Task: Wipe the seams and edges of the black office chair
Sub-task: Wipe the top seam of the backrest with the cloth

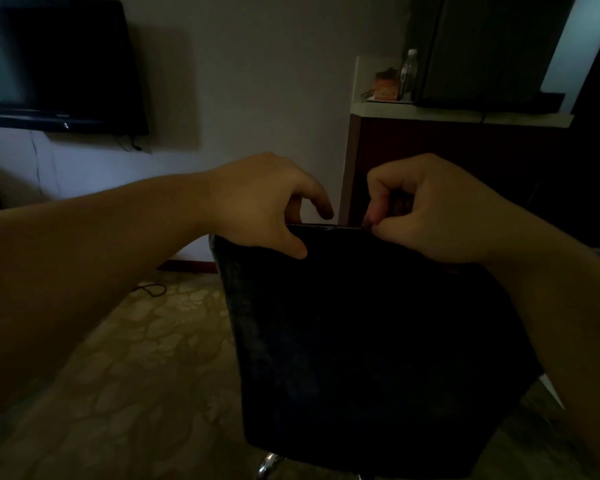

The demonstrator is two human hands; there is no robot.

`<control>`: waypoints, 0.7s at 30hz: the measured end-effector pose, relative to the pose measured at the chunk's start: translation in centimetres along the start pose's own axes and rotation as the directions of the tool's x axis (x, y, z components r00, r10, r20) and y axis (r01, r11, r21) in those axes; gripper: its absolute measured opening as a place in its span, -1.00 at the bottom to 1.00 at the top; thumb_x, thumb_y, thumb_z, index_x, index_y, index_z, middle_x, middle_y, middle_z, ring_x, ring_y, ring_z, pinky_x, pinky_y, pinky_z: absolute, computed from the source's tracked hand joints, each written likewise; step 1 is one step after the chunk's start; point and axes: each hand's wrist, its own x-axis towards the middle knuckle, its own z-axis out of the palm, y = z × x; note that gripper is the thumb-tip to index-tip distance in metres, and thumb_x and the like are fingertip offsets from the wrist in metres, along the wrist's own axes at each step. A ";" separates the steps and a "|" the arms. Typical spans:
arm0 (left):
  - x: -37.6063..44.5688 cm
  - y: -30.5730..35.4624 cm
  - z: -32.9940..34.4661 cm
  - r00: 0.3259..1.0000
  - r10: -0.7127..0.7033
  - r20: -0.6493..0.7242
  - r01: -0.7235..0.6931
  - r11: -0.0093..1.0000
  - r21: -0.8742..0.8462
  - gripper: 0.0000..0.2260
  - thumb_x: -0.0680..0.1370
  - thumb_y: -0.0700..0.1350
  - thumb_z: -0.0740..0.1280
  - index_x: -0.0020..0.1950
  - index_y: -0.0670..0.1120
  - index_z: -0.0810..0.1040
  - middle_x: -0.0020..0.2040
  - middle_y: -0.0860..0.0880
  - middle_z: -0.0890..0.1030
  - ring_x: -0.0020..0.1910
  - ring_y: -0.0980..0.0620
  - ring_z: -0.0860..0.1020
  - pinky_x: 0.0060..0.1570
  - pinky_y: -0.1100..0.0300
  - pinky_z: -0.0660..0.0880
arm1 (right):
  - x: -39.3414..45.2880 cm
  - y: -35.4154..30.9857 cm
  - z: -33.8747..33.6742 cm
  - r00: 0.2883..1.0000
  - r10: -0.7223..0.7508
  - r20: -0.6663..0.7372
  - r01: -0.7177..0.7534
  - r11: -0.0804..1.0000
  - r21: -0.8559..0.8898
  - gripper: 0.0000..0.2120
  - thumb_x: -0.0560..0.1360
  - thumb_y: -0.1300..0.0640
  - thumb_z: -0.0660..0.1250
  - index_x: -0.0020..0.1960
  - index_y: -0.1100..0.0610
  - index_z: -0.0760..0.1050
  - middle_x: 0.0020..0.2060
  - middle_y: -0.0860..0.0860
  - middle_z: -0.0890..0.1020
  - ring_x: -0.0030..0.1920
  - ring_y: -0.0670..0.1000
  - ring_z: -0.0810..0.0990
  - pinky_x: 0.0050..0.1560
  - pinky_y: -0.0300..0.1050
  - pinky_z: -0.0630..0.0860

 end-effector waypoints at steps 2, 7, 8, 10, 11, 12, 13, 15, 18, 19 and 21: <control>0.0 0.0 0.1 1.000 0.001 -0.005 -0.001 1.000 -0.006 -0.49 0.37 0.15 0.55 0.30 0.25 0.54 -0.19 0.25 0.64 -0.15 0.35 0.59 -0.17 0.42 0.39 | -0.1 -0.3 -0.2 0.998 0.005 0.067 -0.006 1.000 0.018 -0.78 0.39 0.32 0.42 -0.32 0.06 0.52 -0.27 0.11 0.64 -0.26 0.11 0.63 -0.26 -0.01 0.56; 0.2 -0.1 0.0 1.000 -0.010 -0.003 0.010 1.000 0.011 -0.51 0.38 0.16 0.55 0.30 0.25 0.55 -0.18 0.25 0.62 -0.14 0.35 0.58 -0.21 0.49 0.35 | 0.6 -0.4 0.7 0.999 0.004 -0.039 -0.005 0.999 -0.032 -0.73 0.41 0.33 0.41 -0.32 0.00 0.50 -0.39 -0.04 0.57 -0.44 -0.18 0.50 -0.42 -0.41 0.38; 0.2 -0.1 0.0 1.000 -0.007 0.003 0.006 1.000 0.016 -0.51 0.38 0.16 0.55 0.29 0.25 0.55 -0.19 0.26 0.62 -0.14 0.38 0.57 -0.24 0.51 0.35 | 0.5 -0.6 0.8 1.000 0.007 0.003 -0.007 1.000 -0.020 -0.71 0.41 0.35 0.40 -0.33 0.01 0.49 -0.41 -0.05 0.56 -0.46 -0.19 0.49 -0.44 -0.41 0.37; 0.2 0.0 0.1 1.000 0.015 -0.002 -0.015 1.000 0.024 -0.54 0.39 0.16 0.54 0.27 0.24 0.56 -0.19 0.26 0.62 -0.13 0.41 0.56 -0.23 0.54 0.36 | 0.5 -0.8 0.7 0.998 0.014 0.059 -0.015 1.000 0.016 -0.72 0.41 0.37 0.40 -0.33 0.04 0.50 -0.43 -0.07 0.56 -0.48 -0.19 0.48 -0.45 -0.40 0.37; 0.2 0.0 0.2 1.000 0.022 -0.013 -0.022 1.000 0.022 -0.55 0.40 0.16 0.54 0.26 0.24 0.57 -0.18 0.27 0.61 -0.12 0.40 0.56 -0.23 0.53 0.36 | 0.6 -0.7 0.8 0.999 0.013 0.034 -0.013 1.000 0.016 -0.73 0.41 0.37 0.40 -0.32 0.04 0.50 -0.44 -0.09 0.56 -0.48 -0.19 0.48 -0.45 -0.41 0.36; 0.1 0.0 0.2 1.000 0.021 -0.023 -0.020 1.000 0.018 -0.56 0.40 0.16 0.53 0.26 0.23 0.58 -0.18 0.27 0.61 -0.12 0.38 0.56 -0.22 0.52 0.36 | 0.7 -0.6 1.0 1.000 0.005 -0.016 -0.005 1.000 0.001 -0.74 0.41 0.36 0.41 -0.31 0.04 0.50 -0.44 -0.12 0.55 -0.47 -0.20 0.49 -0.46 -0.43 0.35; 0.1 0.0 0.2 1.000 0.013 -0.028 -0.013 1.000 0.013 -0.56 0.40 0.16 0.53 0.26 0.23 0.58 -0.18 0.26 0.60 -0.13 0.36 0.57 -0.22 0.51 0.34 | 0.9 -0.7 1.2 0.998 -0.002 -0.057 0.001 1.000 -0.020 -0.74 0.41 0.35 0.41 -0.31 0.03 0.50 -0.44 -0.12 0.55 -0.46 -0.22 0.49 -0.46 -0.44 0.35; 0.0 0.1 0.1 1.000 0.007 -0.022 -0.006 1.000 0.023 -0.57 0.40 0.16 0.53 0.25 0.24 0.58 -0.17 0.25 0.60 -0.16 0.35 0.56 -0.23 0.52 0.32 | 1.1 -0.9 1.4 1.000 -0.008 -0.027 0.008 1.000 -0.017 -0.74 0.40 0.36 0.40 -0.32 0.03 0.50 -0.44 -0.12 0.55 -0.47 -0.22 0.49 -0.44 -0.43 0.37; -0.1 0.3 0.2 1.000 0.020 -0.022 -0.020 0.999 0.034 -0.56 0.41 0.16 0.53 0.27 0.23 0.57 -0.12 0.23 0.62 -0.14 0.35 0.57 -0.19 0.50 0.36 | 1.0 -1.1 1.0 0.997 -0.018 0.069 0.016 0.999 0.028 -0.71 0.38 0.35 0.41 -0.36 0.01 0.49 -0.41 -0.05 0.57 -0.45 -0.17 0.49 -0.39 -0.32 0.43; -0.2 0.4 0.3 0.999 0.026 -0.032 -0.025 0.999 0.033 -0.56 0.41 0.15 0.52 0.27 0.21 0.58 -0.10 0.22 0.63 -0.13 0.34 0.57 -0.16 0.47 0.39 | 1.1 -1.0 1.1 0.999 -0.019 0.033 0.018 0.999 0.027 -0.72 0.38 0.34 0.42 -0.35 0.01 0.50 -0.41 -0.05 0.57 -0.45 -0.18 0.49 -0.39 -0.33 0.42; -0.2 0.4 0.3 0.998 0.025 -0.049 -0.024 0.999 0.034 -0.56 0.41 0.14 0.52 0.28 0.19 0.58 -0.11 0.22 0.61 -0.14 0.34 0.56 -0.16 0.47 0.39 | 1.4 -0.9 1.5 0.998 -0.025 -0.058 0.024 1.000 -0.018 -0.76 0.39 0.31 0.43 -0.32 0.01 0.51 -0.40 -0.06 0.57 -0.44 -0.19 0.50 -0.42 -0.39 0.39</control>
